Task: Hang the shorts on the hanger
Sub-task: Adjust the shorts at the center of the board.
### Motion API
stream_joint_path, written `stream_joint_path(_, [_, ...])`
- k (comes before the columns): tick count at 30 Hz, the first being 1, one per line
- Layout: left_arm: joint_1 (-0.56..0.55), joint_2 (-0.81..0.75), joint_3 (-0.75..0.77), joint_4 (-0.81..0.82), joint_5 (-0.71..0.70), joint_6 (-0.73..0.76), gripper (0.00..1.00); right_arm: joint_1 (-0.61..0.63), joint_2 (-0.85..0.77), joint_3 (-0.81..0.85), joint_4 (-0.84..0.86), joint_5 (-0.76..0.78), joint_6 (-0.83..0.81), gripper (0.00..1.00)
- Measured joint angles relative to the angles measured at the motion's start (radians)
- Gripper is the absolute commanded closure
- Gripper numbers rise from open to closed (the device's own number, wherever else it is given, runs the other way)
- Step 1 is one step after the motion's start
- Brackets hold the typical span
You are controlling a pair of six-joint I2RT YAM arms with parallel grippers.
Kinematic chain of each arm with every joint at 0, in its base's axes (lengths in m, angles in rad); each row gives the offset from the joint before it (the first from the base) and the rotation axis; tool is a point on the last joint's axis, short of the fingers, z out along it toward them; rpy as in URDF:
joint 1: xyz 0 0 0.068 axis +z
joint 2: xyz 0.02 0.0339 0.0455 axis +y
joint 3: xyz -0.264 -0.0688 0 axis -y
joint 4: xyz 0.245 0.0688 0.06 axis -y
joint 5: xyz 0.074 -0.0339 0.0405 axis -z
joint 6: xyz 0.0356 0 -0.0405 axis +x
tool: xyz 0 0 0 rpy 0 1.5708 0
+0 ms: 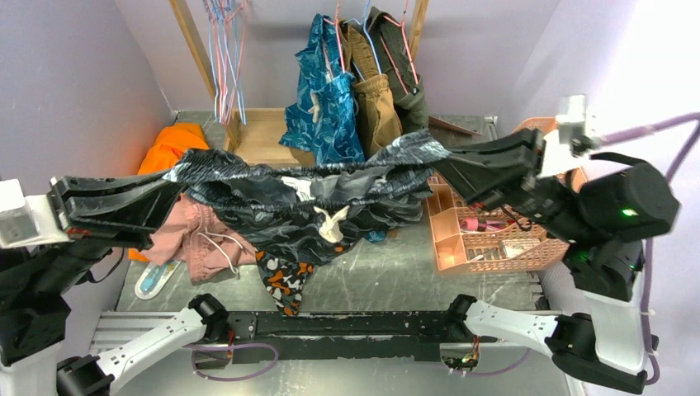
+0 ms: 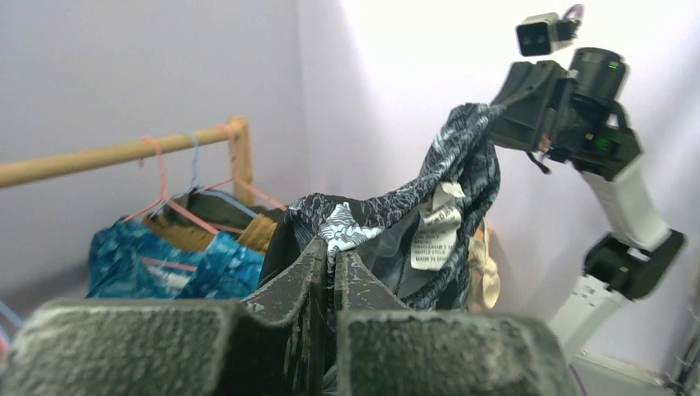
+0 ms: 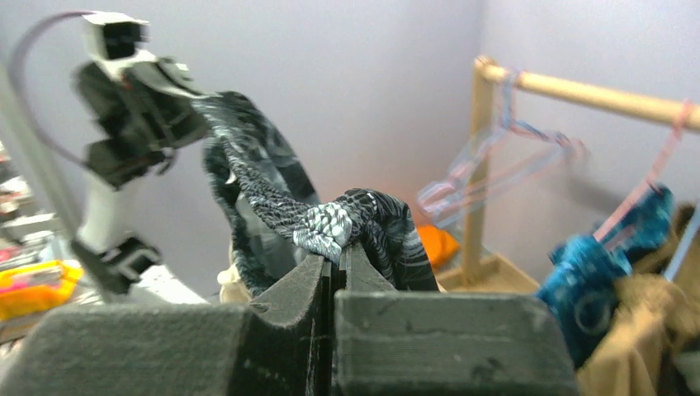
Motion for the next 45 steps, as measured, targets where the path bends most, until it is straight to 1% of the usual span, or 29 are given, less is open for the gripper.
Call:
stream_joint_path(4, [0.0,0.0,0.035,0.014,0.122,-0.002,0.93,0.0,-0.018,0.066,0.0,-0.154,0.0,1.0])
stream_joint_path(7, [0.0,0.0,0.048,0.019,0.192,-0.005,0.93,0.0,-0.039,0.087,0.0,-0.215,0.0,1.0])
stream_joint_path(10, [0.0,0.0,0.051,0.024,0.227,-0.006,0.93,0.0,-0.058,0.069,0.007,-0.218,-0.001,1.0])
stream_joint_path(13, [0.0,0.0,0.032,0.027,0.222,-0.008,0.93,-0.001,-0.069,-0.002,0.018,-0.162,-0.007,1.0])
stream_joint_path(15, [0.0,-0.001,-0.002,0.028,0.191,-0.008,0.93,-0.001,-0.069,-0.064,0.019,-0.105,-0.01,1.0])
stream_joint_path(17, [0.0,-0.003,-0.058,0.027,0.144,-0.01,0.93,-0.002,-0.068,-0.162,0.03,-0.026,-0.011,1.0])
stream_joint_path(20, [0.0,-0.006,-0.194,0.027,0.057,-0.021,0.93,-0.003,-0.065,-0.314,0.045,0.086,0.004,1.0])
stream_joint_path(24, [0.0,0.003,-0.425,0.018,-0.092,-0.053,0.93,-0.003,-0.062,-0.549,0.074,0.246,0.043,1.0])
stream_joint_path(26, [0.001,0.021,-0.513,0.01,-0.18,-0.076,0.93,-0.003,-0.061,-0.64,0.08,0.311,0.06,1.0])
stream_joint_path(28, [0.001,0.053,-0.57,0.0,-0.279,-0.097,0.93,-0.004,-0.055,-0.716,0.083,0.384,0.078,1.0])
stream_joint_path(30, [0.002,0.098,-0.586,-0.007,-0.352,-0.107,0.93,-0.004,-0.041,-0.747,0.084,0.439,0.088,1.0])
stream_joint_path(33, [0.002,0.169,-0.57,-0.008,-0.439,-0.104,0.93,-0.004,-0.013,-0.743,0.106,0.504,0.092,1.0])
stream_joint_path(37, [0.002,0.239,-0.455,0.004,-0.486,-0.075,0.93,-0.004,-0.003,-0.718,0.165,0.544,0.086,1.0])
stream_joint_path(39, [0.002,0.231,-0.433,0.039,-0.498,-0.071,0.93,-0.004,-0.014,-0.726,0.2,0.553,0.088,1.0])
stream_joint_path(42, [0.002,0.176,-0.496,0.084,-0.518,-0.09,0.93,-0.004,-0.071,-0.832,0.274,0.57,0.114,1.0])
stream_joint_path(45, [0.002,0.097,-0.663,0.099,-0.538,-0.158,0.93,-0.004,-0.117,-0.993,0.298,0.573,0.172,1.0])
